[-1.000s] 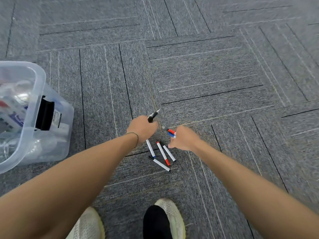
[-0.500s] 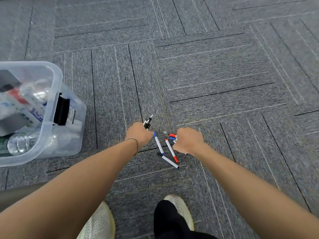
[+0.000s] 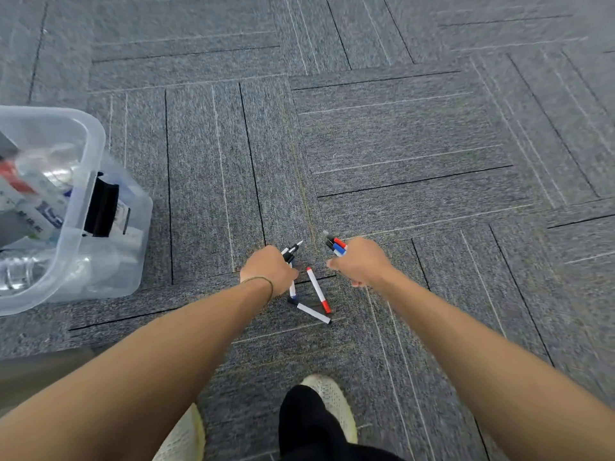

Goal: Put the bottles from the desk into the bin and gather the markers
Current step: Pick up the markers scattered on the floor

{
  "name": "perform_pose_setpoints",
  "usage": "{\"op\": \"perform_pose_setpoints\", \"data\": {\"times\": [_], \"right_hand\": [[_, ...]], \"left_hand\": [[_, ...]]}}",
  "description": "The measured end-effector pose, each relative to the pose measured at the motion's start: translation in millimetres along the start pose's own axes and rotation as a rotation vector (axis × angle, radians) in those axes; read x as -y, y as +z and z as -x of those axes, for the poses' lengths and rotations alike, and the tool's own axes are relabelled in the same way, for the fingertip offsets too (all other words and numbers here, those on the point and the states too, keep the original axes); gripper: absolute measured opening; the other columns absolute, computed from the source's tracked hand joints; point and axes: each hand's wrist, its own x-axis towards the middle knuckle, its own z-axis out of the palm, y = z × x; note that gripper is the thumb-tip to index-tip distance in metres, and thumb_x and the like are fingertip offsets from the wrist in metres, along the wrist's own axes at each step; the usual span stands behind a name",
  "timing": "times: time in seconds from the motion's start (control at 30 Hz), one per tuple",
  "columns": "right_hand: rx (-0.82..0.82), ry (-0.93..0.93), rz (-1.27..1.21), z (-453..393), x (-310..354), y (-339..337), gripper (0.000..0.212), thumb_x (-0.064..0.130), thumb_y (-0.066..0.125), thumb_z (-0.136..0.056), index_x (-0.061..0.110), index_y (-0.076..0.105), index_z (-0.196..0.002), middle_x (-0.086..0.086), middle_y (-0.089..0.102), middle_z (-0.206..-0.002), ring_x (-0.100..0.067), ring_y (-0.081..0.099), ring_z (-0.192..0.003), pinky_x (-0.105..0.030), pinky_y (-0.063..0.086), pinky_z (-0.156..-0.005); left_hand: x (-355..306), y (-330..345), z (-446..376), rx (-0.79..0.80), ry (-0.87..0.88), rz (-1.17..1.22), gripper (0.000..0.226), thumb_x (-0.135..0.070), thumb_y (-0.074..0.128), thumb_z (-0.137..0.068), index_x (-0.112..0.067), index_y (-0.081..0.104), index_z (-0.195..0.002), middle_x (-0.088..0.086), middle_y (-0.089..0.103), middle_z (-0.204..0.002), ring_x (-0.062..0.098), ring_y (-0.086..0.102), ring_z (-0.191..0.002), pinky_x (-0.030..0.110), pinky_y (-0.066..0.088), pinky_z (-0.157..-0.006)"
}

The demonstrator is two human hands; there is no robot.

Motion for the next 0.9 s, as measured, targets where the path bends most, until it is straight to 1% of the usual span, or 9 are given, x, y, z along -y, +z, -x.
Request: {"op": "perform_pose_setpoints", "data": {"times": [0.1,0.2,0.33,0.43,0.57,0.63,0.73,0.8,0.9], "right_hand": [[0.011,-0.015,0.017,-1.3,1.9,2.8,0.034,0.044,0.064,-0.096,0.011,0.057,-0.088,-0.002,0.062,-0.071,-0.019,0.061,-0.059,-0.036,0.060,-0.066],[0.022,-0.046,0.051,-2.9,8.0,10.3,0.041,0.051,0.062,-0.095,0.010,0.062,-0.091,-0.002,0.058,-0.070,-0.020,0.053,-0.058,-0.040,0.057,-0.064],[0.031,-0.066,0.199,-0.5,18.1,19.9,0.047,0.058,0.067,-0.089,0.015,0.054,-0.075,0.002,0.054,-0.062,-0.017,0.049,-0.052,-0.032,0.047,-0.056],[0.026,-0.065,0.257,1.2,21.3,26.8,0.044,0.049,0.073,-0.087,0.016,0.049,-0.070,0.003,0.054,-0.061,-0.016,0.051,-0.053,-0.030,0.048,-0.058],[0.003,-0.088,0.254,2.5,24.5,34.9,0.033,0.028,0.073,-0.086,0.013,0.050,-0.067,0.001,0.051,-0.058,-0.019,0.050,-0.054,-0.028,0.041,-0.051],[-0.016,-0.105,0.251,3.7,25.1,34.6,0.028,0.025,0.070,-0.086,0.013,0.052,-0.069,0.001,0.052,-0.059,-0.019,0.051,-0.054,-0.027,0.040,-0.050],[-0.010,-0.074,0.195,4.3,19.6,27.7,0.021,0.028,0.067,-0.086,0.016,0.054,-0.075,0.003,0.050,-0.063,-0.014,0.047,-0.052,-0.025,0.039,-0.048],[-0.014,-0.034,0.138,3.0,13.0,19.6,0.019,0.030,0.066,-0.083,0.013,0.059,-0.080,0.003,0.049,-0.063,-0.015,0.046,-0.054,-0.026,0.041,-0.051],[-0.031,0.010,0.071,3.9,2.6,7.0,0.020,0.030,0.063,-0.083,0.011,0.059,-0.079,0.002,0.050,-0.065,-0.017,0.046,-0.056,-0.028,0.041,-0.054]], "left_hand": [[0.3,-6.6,0.2,0.029,0.037,0.086,0.028,-0.037,0.065,-0.096,-0.011,0.064,-0.084,0.000,0.057,-0.065,0.019,0.050,-0.055,0.026,0.044,-0.053],[2.1,-12.0,-1.2,0.041,0.049,0.174,0.028,-0.039,0.058,-0.099,-0.012,0.063,-0.094,0.001,0.059,-0.071,0.018,0.052,-0.057,0.028,0.047,-0.054],[10.7,-23.0,1.2,0.061,0.054,0.142,0.023,-0.034,0.062,-0.097,-0.012,0.061,-0.095,0.000,0.054,-0.069,0.016,0.049,-0.058,0.027,0.042,-0.052],[19.8,-28.3,1.3,0.113,0.042,0.180,0.020,-0.029,0.064,-0.096,-0.011,0.062,-0.105,0.000,0.051,-0.069,0.015,0.047,-0.057,0.026,0.040,-0.051],[26.2,-32.9,1.8,0.210,0.047,0.271,0.011,-0.012,0.064,-0.094,-0.011,0.059,-0.104,0.003,0.052,-0.070,0.014,0.046,-0.056,0.023,0.041,-0.050],[26.5,-34.2,3.2,0.246,0.064,0.248,0.021,0.001,0.063,-0.089,-0.009,0.055,-0.107,0.004,0.052,-0.067,0.014,0.046,-0.054,0.022,0.040,-0.048],[26.7,-29.6,5.3,0.352,0.080,0.231,0.035,0.009,0.060,-0.090,0.001,0.051,-0.123,0.007,0.057,-0.064,0.014,0.050,-0.049,0.020,0.042,-0.044],[23.1,-21.1,6.3,0.346,0.145,0.128,0.031,0.004,0.062,-0.092,0.001,0.056,-0.122,0.007,0.060,-0.073,0.016,0.053,-0.056,0.021,0.049,-0.053],[13.4,-9.7,15.2,0.237,0.376,-0.164,0.029,-0.017,0.071,-0.092,-0.020,0.065,-0.120,0.000,0.069,-0.088,0.016,0.063,-0.073,0.029,0.061,-0.077]]}}
